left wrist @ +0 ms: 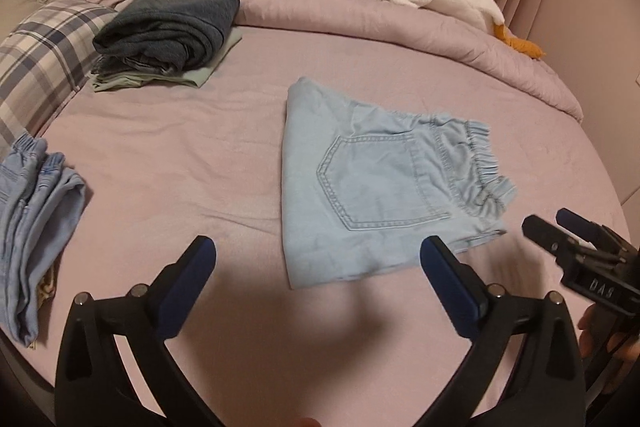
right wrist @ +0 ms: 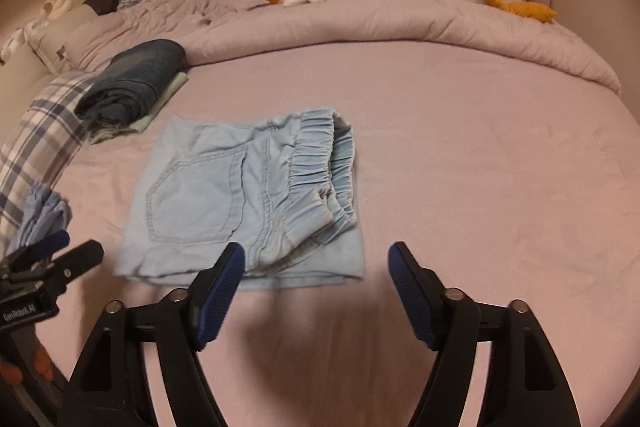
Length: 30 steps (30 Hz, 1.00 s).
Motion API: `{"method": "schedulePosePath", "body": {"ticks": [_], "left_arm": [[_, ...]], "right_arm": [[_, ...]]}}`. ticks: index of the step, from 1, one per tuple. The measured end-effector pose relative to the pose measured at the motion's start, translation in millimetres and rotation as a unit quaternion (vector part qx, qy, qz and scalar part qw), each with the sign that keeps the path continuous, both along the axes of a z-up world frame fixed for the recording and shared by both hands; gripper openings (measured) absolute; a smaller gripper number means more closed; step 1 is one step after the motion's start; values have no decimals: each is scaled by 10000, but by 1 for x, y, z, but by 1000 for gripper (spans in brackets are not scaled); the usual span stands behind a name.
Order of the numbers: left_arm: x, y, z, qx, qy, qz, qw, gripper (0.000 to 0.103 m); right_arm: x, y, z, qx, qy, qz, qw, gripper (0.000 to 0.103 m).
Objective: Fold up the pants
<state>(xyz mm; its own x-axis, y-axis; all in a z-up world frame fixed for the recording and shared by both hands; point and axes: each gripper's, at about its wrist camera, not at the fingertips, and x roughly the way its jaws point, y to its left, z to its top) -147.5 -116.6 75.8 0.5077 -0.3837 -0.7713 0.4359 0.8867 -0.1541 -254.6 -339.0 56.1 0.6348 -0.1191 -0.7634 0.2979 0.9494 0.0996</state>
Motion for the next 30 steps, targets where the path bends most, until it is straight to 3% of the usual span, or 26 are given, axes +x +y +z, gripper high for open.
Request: {"method": "schedulePosePath", "body": {"ticks": [3,6,19,30], "left_arm": [[-10,0,12,22,-80,16,10000,103],[-19,-3,22,227,-247,16,9994,103],[-48,1,47,163,-467,47,9988,103],[-54,-8,31,366,-318,-26,9988,103]], "right_arm": [[-9,6,10,-105,-63,17,9999,93],[-15,13,20,-166,-165,61,9997,94],[-37,39,56,-328,-478,257,9980,95],[-37,42,36,-131,-232,236,9994,95]]}}
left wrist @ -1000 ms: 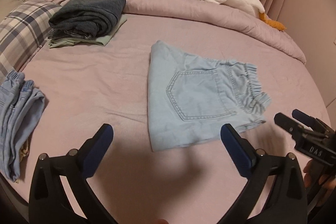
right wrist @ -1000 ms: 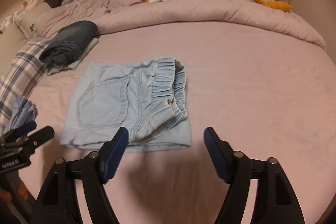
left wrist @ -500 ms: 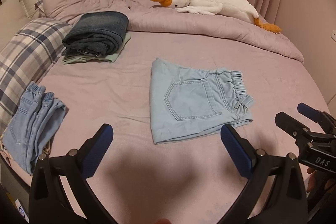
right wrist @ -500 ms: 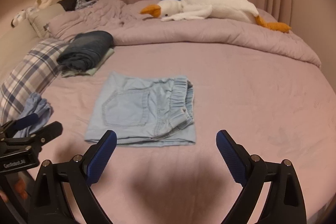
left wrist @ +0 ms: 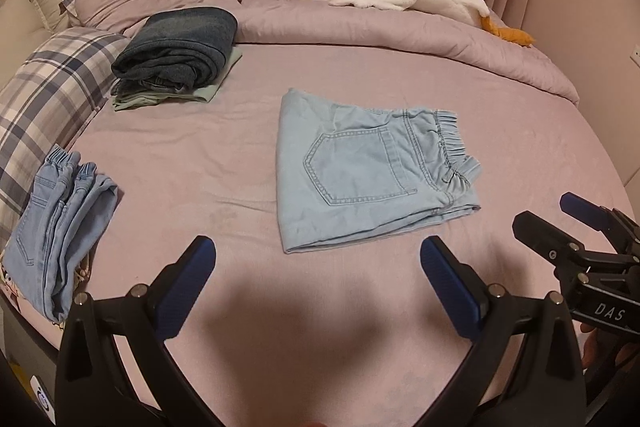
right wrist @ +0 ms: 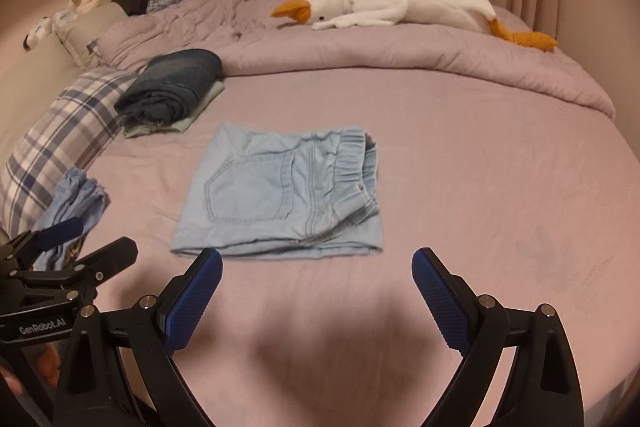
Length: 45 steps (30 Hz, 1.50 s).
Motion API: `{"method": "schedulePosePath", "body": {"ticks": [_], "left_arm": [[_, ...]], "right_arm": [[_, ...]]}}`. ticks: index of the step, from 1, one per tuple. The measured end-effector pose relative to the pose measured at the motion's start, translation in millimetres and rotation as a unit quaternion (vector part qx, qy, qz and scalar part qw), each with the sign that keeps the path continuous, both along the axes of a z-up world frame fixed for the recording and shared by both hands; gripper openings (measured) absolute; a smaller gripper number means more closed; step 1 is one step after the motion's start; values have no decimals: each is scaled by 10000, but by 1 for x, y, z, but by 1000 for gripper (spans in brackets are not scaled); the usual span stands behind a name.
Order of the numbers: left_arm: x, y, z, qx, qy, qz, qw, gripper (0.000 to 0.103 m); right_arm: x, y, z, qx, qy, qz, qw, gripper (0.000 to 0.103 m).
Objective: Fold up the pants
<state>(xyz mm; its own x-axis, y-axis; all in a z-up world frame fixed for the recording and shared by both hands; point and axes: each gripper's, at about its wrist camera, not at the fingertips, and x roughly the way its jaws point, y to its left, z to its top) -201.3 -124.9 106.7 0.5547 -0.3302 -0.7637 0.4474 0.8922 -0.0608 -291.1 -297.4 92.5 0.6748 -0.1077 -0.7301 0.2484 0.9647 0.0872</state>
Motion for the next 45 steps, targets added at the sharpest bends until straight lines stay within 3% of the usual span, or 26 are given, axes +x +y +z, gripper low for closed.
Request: {"method": "schedulePosePath", "body": {"ticks": [45], "left_arm": [[0,-5,3,-59,-67,-89,9999,103]], "right_arm": [[1,3,8,-118,-48,44,9999,95]]}}
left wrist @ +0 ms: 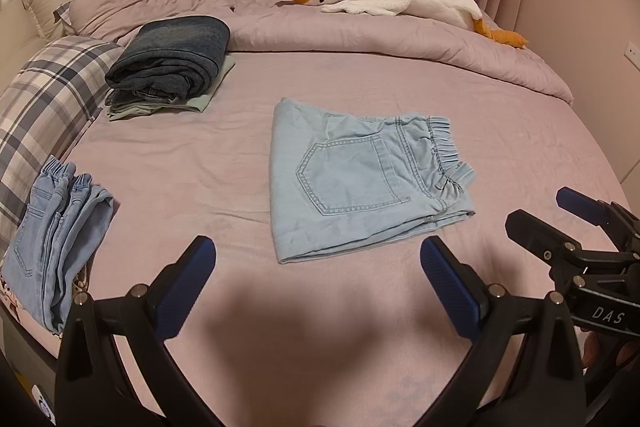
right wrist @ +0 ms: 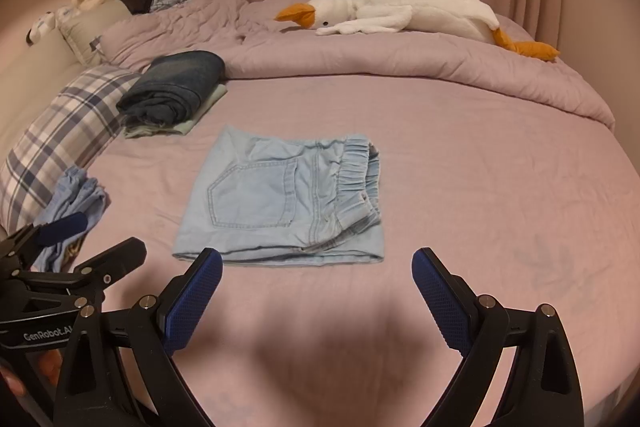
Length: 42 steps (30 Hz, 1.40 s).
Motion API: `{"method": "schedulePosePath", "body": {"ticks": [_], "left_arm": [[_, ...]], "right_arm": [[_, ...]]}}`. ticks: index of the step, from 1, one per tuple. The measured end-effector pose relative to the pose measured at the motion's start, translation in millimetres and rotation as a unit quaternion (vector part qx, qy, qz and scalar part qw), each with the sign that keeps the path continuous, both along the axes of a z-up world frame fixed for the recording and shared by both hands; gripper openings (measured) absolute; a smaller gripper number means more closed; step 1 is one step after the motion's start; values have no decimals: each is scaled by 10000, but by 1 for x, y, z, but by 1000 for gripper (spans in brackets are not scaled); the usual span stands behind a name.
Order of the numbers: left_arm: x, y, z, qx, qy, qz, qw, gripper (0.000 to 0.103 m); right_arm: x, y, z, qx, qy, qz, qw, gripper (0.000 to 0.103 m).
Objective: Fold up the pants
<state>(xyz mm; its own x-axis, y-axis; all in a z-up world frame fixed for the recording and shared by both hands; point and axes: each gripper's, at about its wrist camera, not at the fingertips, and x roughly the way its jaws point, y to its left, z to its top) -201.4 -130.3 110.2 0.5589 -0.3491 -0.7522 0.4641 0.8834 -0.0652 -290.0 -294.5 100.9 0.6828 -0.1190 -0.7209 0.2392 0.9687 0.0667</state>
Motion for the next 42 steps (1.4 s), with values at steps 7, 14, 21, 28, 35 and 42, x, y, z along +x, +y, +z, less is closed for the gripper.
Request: {"method": "schedulePosePath", "body": {"ticks": [7,14,21,28,35,42], "left_arm": [[1,0,0,7,-1,-3,10000,103],[1,-2,0,3,-19,-6,10000,103],[2,-2,0,3,-16,-18,10000,103],[2,-1,0,5,-18,-25,10000,103],[1,-2,0,5,-16,-12,10000,103],[1,-2,-1,7,-17,-10,10000,103]], "right_arm": [[0,0,0,-1,3,-1,10000,95],[1,1,1,-13,1,8,10000,95],[1,2,2,-27,-12,24,10000,95],[1,2,2,-31,-9,23,10000,95],[1,2,1,-29,-2,25,10000,95],[2,2,1,-35,14,23,10000,95]]}}
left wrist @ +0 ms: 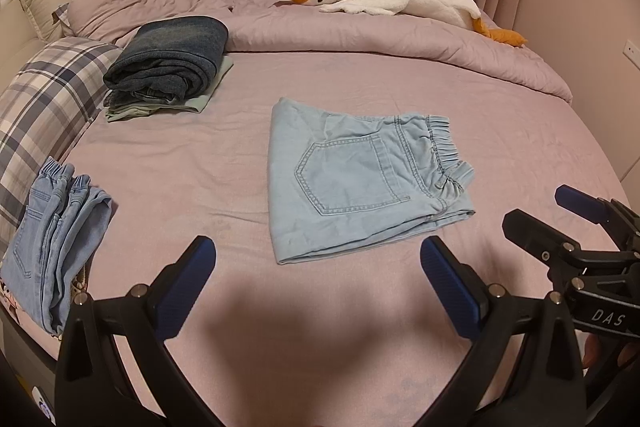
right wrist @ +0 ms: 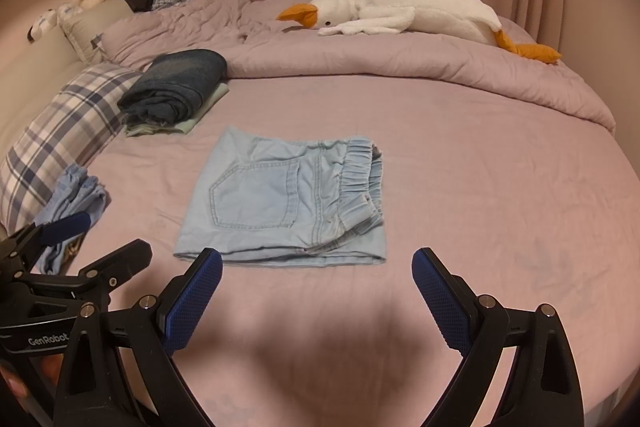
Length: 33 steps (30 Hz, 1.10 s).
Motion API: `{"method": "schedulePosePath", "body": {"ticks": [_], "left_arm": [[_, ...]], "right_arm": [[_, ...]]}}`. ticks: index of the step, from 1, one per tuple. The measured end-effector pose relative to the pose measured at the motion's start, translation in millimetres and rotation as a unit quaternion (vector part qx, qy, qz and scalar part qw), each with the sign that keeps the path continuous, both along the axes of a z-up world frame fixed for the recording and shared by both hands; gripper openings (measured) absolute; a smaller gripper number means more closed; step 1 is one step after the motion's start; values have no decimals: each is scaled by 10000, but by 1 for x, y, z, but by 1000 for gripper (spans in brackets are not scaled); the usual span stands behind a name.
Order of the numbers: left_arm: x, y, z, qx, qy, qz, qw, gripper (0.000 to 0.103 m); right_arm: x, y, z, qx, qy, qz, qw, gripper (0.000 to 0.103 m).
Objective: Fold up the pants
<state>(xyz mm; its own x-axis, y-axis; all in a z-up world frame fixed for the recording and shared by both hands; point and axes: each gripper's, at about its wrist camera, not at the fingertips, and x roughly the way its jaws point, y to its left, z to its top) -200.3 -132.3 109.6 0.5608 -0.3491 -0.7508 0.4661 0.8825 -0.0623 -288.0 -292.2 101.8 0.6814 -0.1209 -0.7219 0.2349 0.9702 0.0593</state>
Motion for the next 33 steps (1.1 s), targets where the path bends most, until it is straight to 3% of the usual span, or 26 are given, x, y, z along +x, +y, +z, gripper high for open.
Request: {"method": "schedulePosePath", "body": {"ticks": [33], "left_arm": [[4,-1,-5,11,21,-45,10000,103]], "right_arm": [[1,0,-1,3,8,4,10000,95]]}}
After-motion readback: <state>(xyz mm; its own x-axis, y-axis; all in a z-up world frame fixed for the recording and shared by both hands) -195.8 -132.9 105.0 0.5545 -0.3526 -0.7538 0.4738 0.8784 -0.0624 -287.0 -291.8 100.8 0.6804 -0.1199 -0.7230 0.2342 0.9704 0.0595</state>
